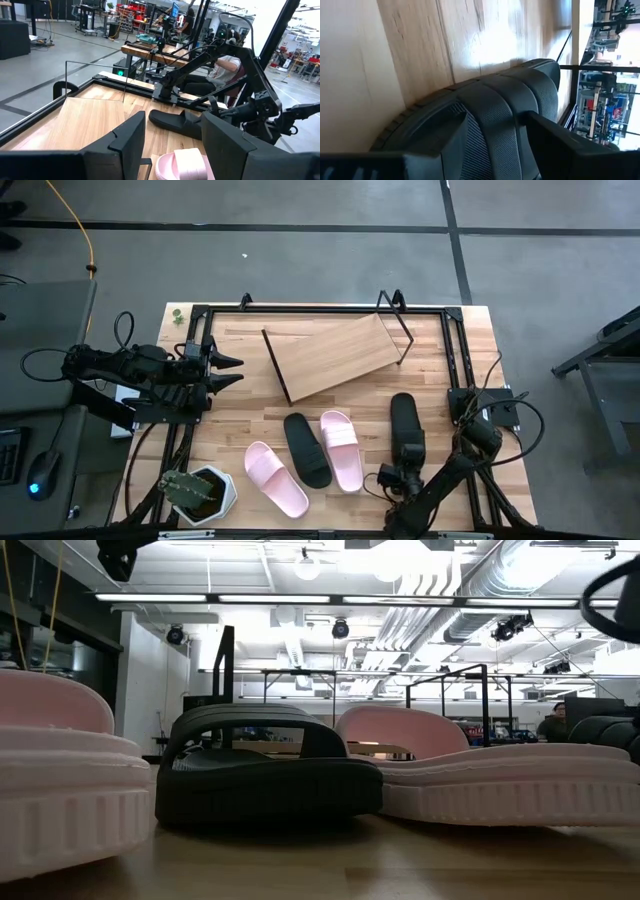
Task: Pick and place slides into the shelf
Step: Put the right black slipper on the shelf
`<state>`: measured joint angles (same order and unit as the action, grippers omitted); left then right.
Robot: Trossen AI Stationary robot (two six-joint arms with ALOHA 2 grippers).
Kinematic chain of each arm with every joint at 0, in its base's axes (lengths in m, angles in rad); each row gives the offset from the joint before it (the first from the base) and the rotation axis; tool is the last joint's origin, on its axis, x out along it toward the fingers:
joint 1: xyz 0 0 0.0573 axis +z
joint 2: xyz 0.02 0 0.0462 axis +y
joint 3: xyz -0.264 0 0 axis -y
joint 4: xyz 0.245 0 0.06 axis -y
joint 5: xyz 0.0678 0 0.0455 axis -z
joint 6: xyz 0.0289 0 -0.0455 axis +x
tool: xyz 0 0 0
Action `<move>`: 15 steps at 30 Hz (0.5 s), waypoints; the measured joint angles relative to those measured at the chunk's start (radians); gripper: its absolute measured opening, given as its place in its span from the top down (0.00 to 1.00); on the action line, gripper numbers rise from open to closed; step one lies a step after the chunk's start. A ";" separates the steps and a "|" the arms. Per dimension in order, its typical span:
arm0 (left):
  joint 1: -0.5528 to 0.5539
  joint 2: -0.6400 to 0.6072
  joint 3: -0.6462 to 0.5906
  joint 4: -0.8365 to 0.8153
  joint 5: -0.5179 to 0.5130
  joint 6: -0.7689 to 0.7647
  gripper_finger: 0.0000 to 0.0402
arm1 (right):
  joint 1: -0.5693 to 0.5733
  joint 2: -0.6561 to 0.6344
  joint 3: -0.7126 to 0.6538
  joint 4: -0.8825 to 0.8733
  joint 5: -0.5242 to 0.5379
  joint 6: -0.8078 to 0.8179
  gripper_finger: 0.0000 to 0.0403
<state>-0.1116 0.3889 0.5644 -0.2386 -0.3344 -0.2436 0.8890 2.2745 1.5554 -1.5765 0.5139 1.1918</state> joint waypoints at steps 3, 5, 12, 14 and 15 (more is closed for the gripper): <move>0.000 0.000 0.000 0.000 0.000 0.000 0.56 | 0.000 0.000 0.018 0.003 -0.010 -0.021 0.53; 0.000 0.000 0.000 0.000 0.000 0.000 0.56 | 0.001 0.000 0.023 0.004 -0.016 -0.022 0.53; 0.000 0.000 0.000 0.000 0.000 0.000 0.56 | 0.001 0.000 0.028 0.006 -0.038 -0.021 0.53; 0.000 0.000 0.000 0.000 0.000 0.000 0.56 | 0.001 0.000 0.028 0.006 -0.043 -0.040 0.53; 0.000 0.000 0.000 0.000 0.000 0.000 0.56 | 0.001 0.000 0.028 0.006 -0.044 -0.047 0.53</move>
<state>-0.1116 0.3889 0.5644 -0.2382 -0.3344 -0.2436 0.8902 2.2745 1.5837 -1.5707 0.4702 1.1448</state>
